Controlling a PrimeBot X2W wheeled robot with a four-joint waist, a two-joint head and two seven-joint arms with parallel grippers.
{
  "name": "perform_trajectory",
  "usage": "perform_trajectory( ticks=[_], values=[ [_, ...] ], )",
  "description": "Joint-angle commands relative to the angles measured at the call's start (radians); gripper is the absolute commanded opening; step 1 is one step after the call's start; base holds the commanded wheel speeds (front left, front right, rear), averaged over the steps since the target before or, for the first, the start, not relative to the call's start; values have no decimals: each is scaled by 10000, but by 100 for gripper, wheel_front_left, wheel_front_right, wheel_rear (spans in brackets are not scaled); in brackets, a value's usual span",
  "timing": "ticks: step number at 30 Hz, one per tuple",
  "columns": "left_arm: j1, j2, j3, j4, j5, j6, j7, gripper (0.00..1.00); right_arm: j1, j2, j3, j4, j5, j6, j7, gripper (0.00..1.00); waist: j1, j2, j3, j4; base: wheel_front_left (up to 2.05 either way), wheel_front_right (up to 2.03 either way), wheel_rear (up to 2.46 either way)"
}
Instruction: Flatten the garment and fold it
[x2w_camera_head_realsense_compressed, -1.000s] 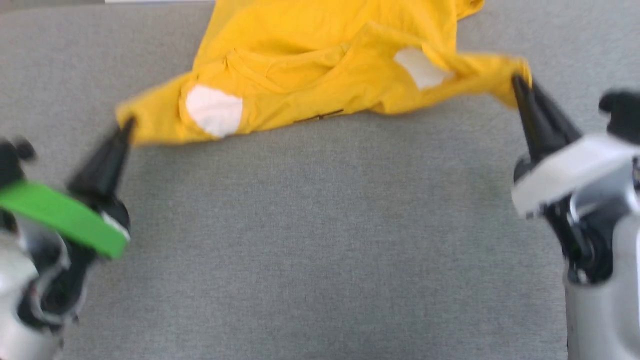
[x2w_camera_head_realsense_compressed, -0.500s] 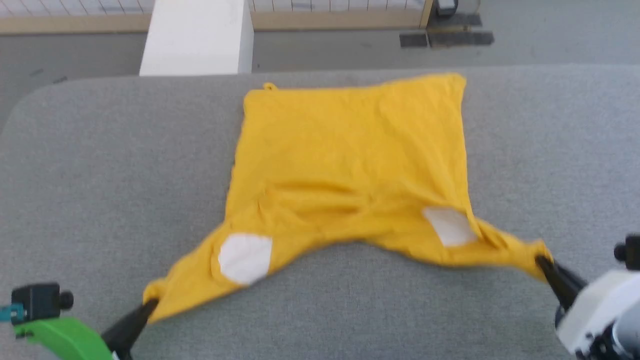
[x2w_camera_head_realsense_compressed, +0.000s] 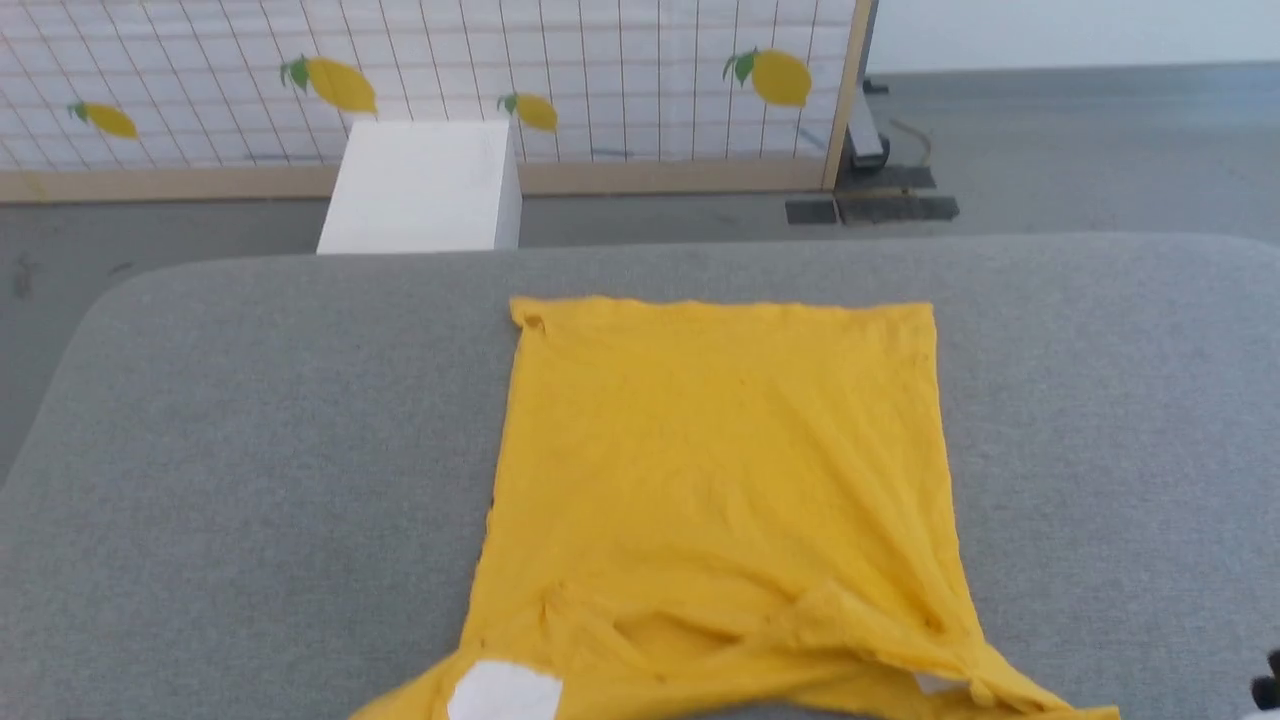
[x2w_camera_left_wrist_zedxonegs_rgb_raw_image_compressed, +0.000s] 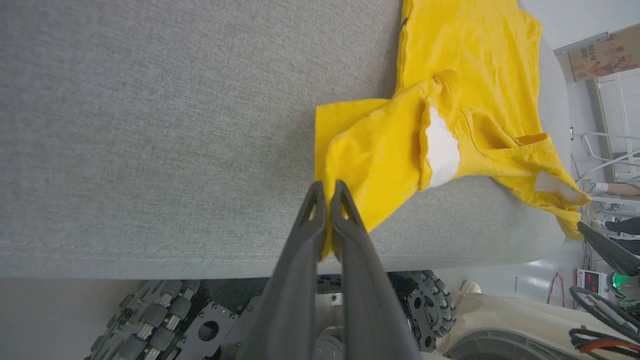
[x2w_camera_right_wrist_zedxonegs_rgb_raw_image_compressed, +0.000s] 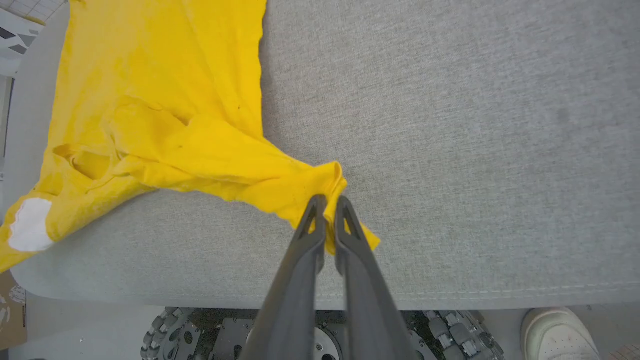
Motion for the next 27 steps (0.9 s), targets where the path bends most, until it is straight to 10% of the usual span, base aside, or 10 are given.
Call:
perform_trajectory(
  ticks=[1,15,27],
  values=[
    [296,171,144,-128,-89,106,-73,0,214,50,-136,-124,101,-13,102,0,1,0,-210,49,0,0,0],
    [0,-162,271,-1341,778,-85,-1043,0,399,186,131,-259,-226,-13,-166,0,1,0,-128,346,0,0,0],
    [-1663,-757,-357,-1394,1633,-641,-972,0,-1366,-169,1849,2518,-1364,-13,-866,0,1,0,658,443,0,0,0]
  ],
)
